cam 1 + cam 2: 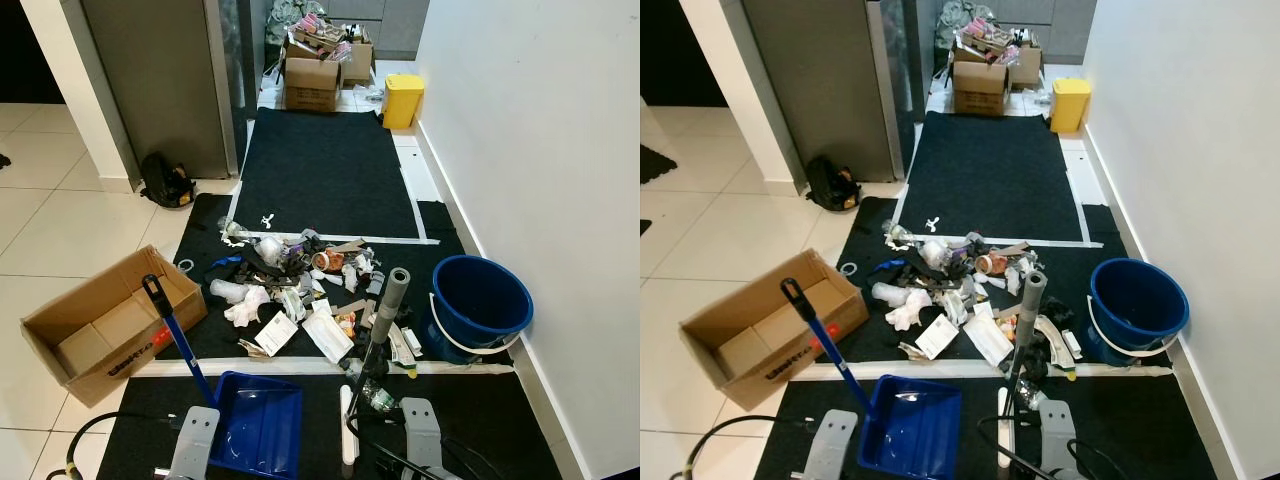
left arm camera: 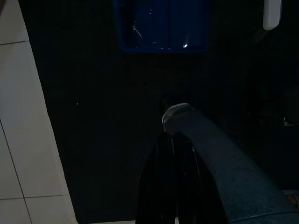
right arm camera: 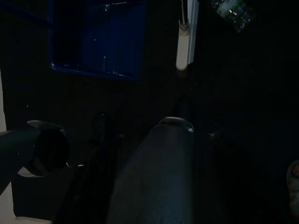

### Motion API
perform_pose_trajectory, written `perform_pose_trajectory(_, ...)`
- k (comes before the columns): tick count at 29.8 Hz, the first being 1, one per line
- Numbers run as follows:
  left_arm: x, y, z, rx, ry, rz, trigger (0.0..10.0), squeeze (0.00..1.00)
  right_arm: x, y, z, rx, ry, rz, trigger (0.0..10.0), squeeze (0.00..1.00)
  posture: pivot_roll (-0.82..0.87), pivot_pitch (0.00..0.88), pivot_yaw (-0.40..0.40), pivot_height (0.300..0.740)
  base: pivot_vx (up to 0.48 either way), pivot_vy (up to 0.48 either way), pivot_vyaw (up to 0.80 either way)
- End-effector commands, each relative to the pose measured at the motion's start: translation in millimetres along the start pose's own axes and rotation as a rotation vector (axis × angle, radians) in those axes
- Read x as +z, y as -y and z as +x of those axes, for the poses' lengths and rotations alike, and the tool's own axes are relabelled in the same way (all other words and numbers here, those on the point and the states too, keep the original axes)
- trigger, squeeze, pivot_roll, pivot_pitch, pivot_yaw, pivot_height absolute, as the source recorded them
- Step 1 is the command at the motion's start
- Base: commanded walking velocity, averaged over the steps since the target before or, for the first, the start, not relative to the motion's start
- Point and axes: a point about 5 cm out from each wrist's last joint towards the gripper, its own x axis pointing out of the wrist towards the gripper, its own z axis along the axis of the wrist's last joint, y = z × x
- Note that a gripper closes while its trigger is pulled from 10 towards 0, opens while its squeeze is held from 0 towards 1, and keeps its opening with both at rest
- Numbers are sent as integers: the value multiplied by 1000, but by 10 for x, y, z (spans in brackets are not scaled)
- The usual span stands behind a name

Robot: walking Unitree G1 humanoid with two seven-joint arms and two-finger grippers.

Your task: Sweep floor

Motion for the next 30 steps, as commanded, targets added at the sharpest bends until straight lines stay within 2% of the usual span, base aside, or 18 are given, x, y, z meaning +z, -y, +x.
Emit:
perform_pose_trajectory(1, -6, 33, 3, -9, -1, -11, 10000, 0, -7, -3, -1, 4, 5, 14, 10000, 1000, 49, 25, -17, 740, 0, 0, 0)
perform_pose_trajectory(20, 57, 12, 6, 14, 20, -41, 10000, 0, -4, 1, -4, 8, 18, 45, 10000, 1000, 47, 27, -21, 740, 0, 0, 0)
perform_pose_trajectory(21, 63, 7, 6, 17, 23, -45, 10000, 753, -10, 5, -5, 7, 14, 57, 10000, 420, 47, 27, -21, 740, 0, 0, 0)
perform_pose_trajectory(22, 67, 3, 5, 19, 25, -47, 10000, 753, -14, 8, -5, 6, 11, 65, 10000, 420, 47, 27, -21, 740, 0, 0, 0)
perform_pose_trajectory(23, 72, -1, 5, 21, 27, -50, 10000, 1000, -16, 11, -6, 6, 8, 70, 10000, 0, 46, 25, -22, 740, 0, 0, 0)
perform_pose_trajectory(30, 84, -11, 5, 23, 33, -60, 10000, 1000, -18, 26, -9, -2, 5, 72, 10000, 0, 46, 20, -26, 740, 0, 0, 0)
